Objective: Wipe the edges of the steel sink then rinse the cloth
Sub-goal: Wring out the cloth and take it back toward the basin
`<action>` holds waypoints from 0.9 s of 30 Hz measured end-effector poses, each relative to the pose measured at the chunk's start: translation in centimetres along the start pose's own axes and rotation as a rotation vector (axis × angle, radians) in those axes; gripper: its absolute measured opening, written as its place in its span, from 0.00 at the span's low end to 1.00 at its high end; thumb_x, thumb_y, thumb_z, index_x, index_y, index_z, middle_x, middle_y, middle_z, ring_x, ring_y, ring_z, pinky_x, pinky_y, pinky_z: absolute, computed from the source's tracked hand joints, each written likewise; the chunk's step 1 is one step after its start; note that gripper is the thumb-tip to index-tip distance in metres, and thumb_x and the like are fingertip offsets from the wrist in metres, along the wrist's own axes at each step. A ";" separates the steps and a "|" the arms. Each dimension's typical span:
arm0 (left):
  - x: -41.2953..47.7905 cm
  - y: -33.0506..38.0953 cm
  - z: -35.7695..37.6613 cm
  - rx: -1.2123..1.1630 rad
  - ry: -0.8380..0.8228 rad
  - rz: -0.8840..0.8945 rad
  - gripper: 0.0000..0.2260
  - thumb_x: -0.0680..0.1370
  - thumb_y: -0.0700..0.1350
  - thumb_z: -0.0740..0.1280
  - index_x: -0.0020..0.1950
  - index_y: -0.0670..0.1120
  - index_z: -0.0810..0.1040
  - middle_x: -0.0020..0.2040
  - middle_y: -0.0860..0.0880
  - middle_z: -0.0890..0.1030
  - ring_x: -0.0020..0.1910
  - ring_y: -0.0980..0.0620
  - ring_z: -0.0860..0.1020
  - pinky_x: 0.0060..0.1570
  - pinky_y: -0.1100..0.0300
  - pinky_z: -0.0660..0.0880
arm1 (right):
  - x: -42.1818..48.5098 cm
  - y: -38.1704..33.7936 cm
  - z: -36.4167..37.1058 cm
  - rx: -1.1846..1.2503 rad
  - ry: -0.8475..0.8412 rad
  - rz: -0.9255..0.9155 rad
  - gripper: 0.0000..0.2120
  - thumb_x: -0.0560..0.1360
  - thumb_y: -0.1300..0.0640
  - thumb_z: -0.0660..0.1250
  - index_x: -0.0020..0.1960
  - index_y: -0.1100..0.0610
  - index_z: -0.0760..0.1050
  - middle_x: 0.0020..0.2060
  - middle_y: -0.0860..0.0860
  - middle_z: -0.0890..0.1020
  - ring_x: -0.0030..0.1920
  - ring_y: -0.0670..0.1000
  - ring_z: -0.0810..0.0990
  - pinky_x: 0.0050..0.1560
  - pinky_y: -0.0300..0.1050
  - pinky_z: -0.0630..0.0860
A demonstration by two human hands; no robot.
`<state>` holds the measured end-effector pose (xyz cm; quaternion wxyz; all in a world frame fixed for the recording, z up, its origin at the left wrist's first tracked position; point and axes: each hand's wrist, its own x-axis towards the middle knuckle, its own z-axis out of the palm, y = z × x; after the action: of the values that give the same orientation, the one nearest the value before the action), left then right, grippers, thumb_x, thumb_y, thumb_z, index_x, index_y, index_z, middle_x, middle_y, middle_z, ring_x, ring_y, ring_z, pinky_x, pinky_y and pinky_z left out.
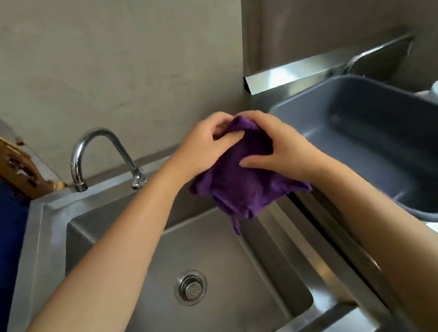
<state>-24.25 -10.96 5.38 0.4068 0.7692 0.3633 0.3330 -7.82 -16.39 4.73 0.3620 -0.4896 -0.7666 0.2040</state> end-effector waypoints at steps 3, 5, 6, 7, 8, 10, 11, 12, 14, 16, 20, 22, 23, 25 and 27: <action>0.7 3.6 1.3 -0.017 0.073 0.012 0.07 0.76 0.46 0.67 0.39 0.53 0.73 0.33 0.58 0.80 0.34 0.63 0.76 0.39 0.68 0.73 | -1.6 -0.6 -4.0 0.114 0.005 0.161 0.37 0.65 0.61 0.75 0.69 0.49 0.61 0.58 0.46 0.73 0.57 0.47 0.75 0.55 0.38 0.75; 1.2 5.9 2.1 -0.040 0.133 0.054 0.08 0.76 0.48 0.66 0.37 0.54 0.71 0.32 0.60 0.79 0.32 0.64 0.75 0.37 0.68 0.72 | -2.8 -0.6 -7.1 0.215 0.045 0.334 0.28 0.66 0.57 0.75 0.63 0.49 0.69 0.48 0.45 0.79 0.48 0.44 0.79 0.44 0.38 0.78; 1.5 7.1 2.5 -0.061 0.163 0.081 0.08 0.76 0.49 0.66 0.38 0.55 0.71 0.32 0.60 0.79 0.33 0.63 0.75 0.38 0.67 0.71 | -3.3 -0.6 -8.6 0.239 0.038 0.382 0.20 0.67 0.54 0.75 0.57 0.50 0.75 0.41 0.43 0.83 0.42 0.42 0.81 0.38 0.35 0.78; 1.8 8.3 2.8 -0.082 0.189 0.107 0.07 0.77 0.49 0.65 0.39 0.56 0.71 0.34 0.59 0.78 0.34 0.63 0.75 0.39 0.66 0.71 | -3.7 -0.5 -10.0 0.271 0.024 0.411 0.13 0.67 0.53 0.75 0.51 0.50 0.79 0.36 0.43 0.84 0.37 0.41 0.82 0.35 0.33 0.76; 2.2 9.4 3.2 -0.096 0.206 0.131 0.06 0.77 0.49 0.64 0.41 0.56 0.71 0.35 0.59 0.78 0.35 0.63 0.75 0.39 0.65 0.71 | -4.1 -0.4 -11.2 0.326 0.017 0.428 0.11 0.67 0.52 0.75 0.48 0.51 0.80 0.36 0.43 0.85 0.37 0.41 0.83 0.36 0.32 0.76; 3.0 11.2 4.2 -0.075 0.226 0.175 0.03 0.79 0.50 0.61 0.45 0.55 0.71 0.38 0.56 0.77 0.36 0.61 0.75 0.41 0.63 0.71 | -4.7 -0.1 -13.4 0.453 0.035 0.442 0.17 0.64 0.52 0.75 0.51 0.55 0.80 0.43 0.49 0.86 0.45 0.48 0.84 0.47 0.41 0.80; 3.4 11.9 4.7 -0.062 0.245 0.193 0.03 0.79 0.50 0.60 0.47 0.52 0.71 0.39 0.54 0.77 0.38 0.59 0.75 0.42 0.60 0.72 | -5.1 0.0 -14.4 0.506 0.060 0.445 0.20 0.62 0.52 0.75 0.53 0.56 0.80 0.44 0.50 0.86 0.46 0.49 0.84 0.48 0.44 0.81; 3.8 12.5 5.1 -0.061 0.273 0.206 0.05 0.80 0.50 0.59 0.50 0.50 0.70 0.41 0.52 0.77 0.40 0.56 0.75 0.45 0.56 0.72 | -5.5 0.2 -15.3 0.575 0.088 0.438 0.20 0.62 0.54 0.75 0.53 0.56 0.79 0.43 0.49 0.85 0.45 0.49 0.84 0.47 0.45 0.81; 4.8 13.1 5.8 -0.101 0.341 0.207 0.08 0.80 0.50 0.58 0.53 0.48 0.70 0.45 0.51 0.77 0.45 0.53 0.76 0.49 0.54 0.72 | -6.3 1.2 -16.5 0.816 0.162 0.405 0.14 0.64 0.57 0.72 0.49 0.55 0.80 0.40 0.49 0.84 0.41 0.49 0.83 0.43 0.45 0.82; 6.1 13.0 6.6 -0.157 0.379 0.170 0.09 0.80 0.52 0.57 0.54 0.48 0.70 0.47 0.52 0.77 0.48 0.51 0.76 0.51 0.53 0.72 | -6.9 2.2 -16.6 1.067 0.241 0.389 0.12 0.68 0.54 0.68 0.51 0.55 0.79 0.43 0.51 0.84 0.44 0.51 0.81 0.50 0.48 0.78; 9.4 12.0 9.7 -0.279 0.416 0.081 0.05 0.79 0.52 0.59 0.49 0.52 0.70 0.44 0.53 0.77 0.45 0.53 0.75 0.50 0.55 0.72 | -6.9 3.9 -14.5 1.183 0.238 0.540 0.24 0.70 0.45 0.65 0.62 0.56 0.74 0.57 0.56 0.79 0.54 0.58 0.77 0.61 0.59 0.70; 11.1 11.1 11.1 -0.359 0.395 -0.006 0.04 0.79 0.52 0.60 0.45 0.55 0.69 0.43 0.55 0.76 0.44 0.54 0.75 0.46 0.58 0.72 | -6.4 4.8 -13.9 1.126 0.361 0.655 0.25 0.71 0.52 0.68 0.64 0.62 0.72 0.55 0.59 0.79 0.50 0.59 0.79 0.59 0.59 0.73; 11.9 10.5 11.5 -0.387 0.353 -0.070 0.04 0.79 0.54 0.60 0.45 0.56 0.70 0.44 0.54 0.76 0.45 0.54 0.75 0.44 0.60 0.72 | -6.1 5.5 -14.1 1.107 0.480 0.707 0.20 0.72 0.57 0.68 0.61 0.64 0.73 0.51 0.60 0.80 0.47 0.59 0.80 0.56 0.58 0.74; 13.4 8.7 12.4 -0.423 0.249 -0.231 0.06 0.79 0.55 0.59 0.50 0.55 0.72 0.52 0.50 0.78 0.50 0.52 0.77 0.47 0.58 0.75 | -5.4 7.1 -14.8 1.021 0.708 0.779 0.08 0.75 0.62 0.65 0.53 0.61 0.76 0.47 0.59 0.82 0.45 0.58 0.81 0.54 0.57 0.78; 14.5 6.5 13.5 -0.441 0.127 -0.426 0.13 0.79 0.55 0.58 0.60 0.50 0.72 0.59 0.45 0.77 0.56 0.46 0.77 0.54 0.48 0.77 | -4.4 8.9 -15.6 0.811 0.814 0.834 0.07 0.78 0.60 0.60 0.52 0.57 0.76 0.50 0.57 0.81 0.49 0.57 0.80 0.56 0.57 0.77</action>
<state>-4.05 -6.73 8.13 0.6011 0.5466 0.4600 0.3583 10.46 -17.06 7.43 0.6651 -0.6061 -0.1829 0.3960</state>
